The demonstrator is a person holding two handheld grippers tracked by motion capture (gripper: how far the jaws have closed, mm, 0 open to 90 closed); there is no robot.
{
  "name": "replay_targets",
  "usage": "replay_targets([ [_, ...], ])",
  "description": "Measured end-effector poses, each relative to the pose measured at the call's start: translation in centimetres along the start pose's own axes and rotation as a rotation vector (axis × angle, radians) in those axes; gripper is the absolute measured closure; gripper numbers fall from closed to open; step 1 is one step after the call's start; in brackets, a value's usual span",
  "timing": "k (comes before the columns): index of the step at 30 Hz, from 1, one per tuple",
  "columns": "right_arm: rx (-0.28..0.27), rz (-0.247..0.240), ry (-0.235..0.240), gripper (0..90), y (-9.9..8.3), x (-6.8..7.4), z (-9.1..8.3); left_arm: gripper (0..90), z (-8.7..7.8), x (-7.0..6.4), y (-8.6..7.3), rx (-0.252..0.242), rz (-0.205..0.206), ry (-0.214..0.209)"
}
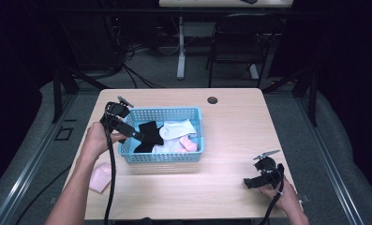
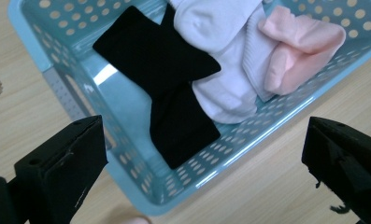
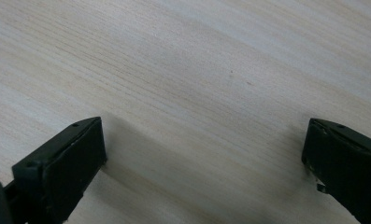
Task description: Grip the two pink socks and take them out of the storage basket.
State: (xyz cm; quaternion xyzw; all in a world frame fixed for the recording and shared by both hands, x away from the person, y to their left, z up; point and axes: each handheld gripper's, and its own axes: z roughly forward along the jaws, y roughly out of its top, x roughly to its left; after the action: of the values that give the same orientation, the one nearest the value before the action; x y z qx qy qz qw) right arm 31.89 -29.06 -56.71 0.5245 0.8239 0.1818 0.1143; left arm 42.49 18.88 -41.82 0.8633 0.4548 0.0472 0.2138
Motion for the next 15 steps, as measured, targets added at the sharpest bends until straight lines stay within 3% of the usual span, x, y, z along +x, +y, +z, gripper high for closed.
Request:
replay_targets([
  [15, -0.002, 0.002, 0.000, 0.0, 0.0, 0.0, 0.0, 0.0, 3.6, -2.3, 3.2, 0.013, 0.042, -0.053],
])
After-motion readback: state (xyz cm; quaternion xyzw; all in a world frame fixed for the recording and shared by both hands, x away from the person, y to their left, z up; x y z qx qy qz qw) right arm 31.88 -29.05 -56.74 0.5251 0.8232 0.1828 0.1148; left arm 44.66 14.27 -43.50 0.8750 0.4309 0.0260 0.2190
